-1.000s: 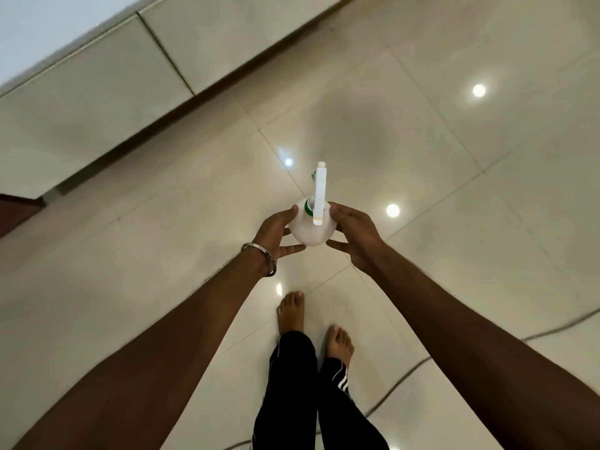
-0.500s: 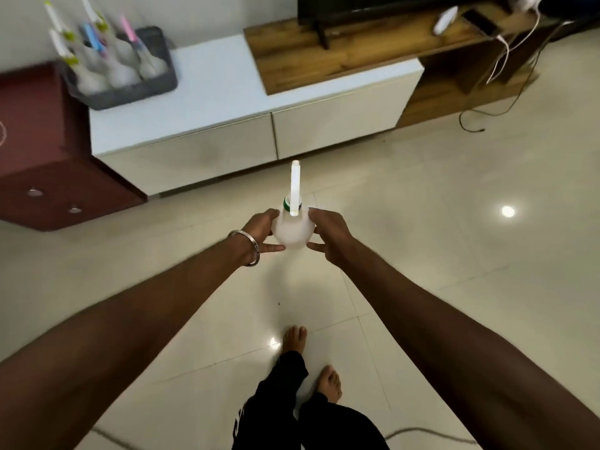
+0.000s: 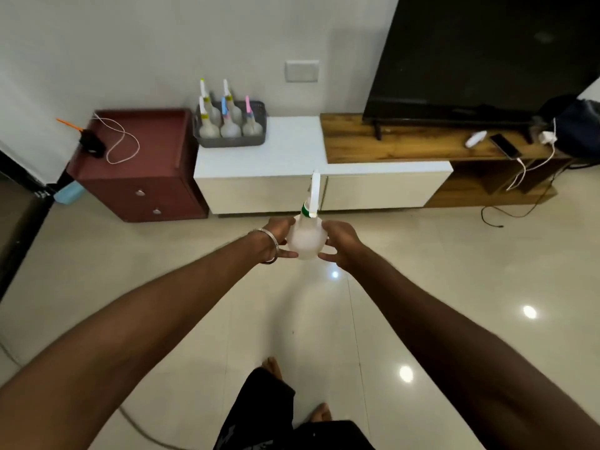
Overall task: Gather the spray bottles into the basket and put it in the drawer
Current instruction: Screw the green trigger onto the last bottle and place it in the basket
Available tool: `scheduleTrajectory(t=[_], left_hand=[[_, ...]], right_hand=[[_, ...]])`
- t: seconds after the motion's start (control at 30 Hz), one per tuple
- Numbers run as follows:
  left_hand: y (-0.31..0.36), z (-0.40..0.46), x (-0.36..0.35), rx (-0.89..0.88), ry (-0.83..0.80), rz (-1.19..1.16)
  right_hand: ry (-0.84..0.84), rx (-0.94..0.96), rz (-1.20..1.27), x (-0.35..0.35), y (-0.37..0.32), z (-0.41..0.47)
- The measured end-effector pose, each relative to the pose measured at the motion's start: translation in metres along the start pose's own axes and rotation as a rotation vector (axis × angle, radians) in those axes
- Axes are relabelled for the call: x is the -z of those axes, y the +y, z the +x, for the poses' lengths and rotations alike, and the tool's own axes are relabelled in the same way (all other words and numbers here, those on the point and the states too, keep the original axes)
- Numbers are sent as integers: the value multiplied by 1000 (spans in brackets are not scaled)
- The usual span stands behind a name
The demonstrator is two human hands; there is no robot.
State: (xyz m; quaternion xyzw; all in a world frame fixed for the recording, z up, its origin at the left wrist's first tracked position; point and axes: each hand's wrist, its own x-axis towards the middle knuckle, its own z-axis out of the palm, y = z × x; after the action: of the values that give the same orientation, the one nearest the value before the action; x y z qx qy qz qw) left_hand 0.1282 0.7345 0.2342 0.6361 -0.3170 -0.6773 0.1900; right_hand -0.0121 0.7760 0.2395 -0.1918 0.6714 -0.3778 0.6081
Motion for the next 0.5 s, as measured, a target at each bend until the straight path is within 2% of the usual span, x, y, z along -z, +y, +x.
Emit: scheduleTrajectory(t=[0.23, 0.5], left_hand=[[41, -36, 65, -25, 66, -49], [95, -42, 133, -61, 123, -43]], right_hand=[[-49, -23, -45, -68, -49, -31], [-104, 11, -85, -140, -98, -22]])
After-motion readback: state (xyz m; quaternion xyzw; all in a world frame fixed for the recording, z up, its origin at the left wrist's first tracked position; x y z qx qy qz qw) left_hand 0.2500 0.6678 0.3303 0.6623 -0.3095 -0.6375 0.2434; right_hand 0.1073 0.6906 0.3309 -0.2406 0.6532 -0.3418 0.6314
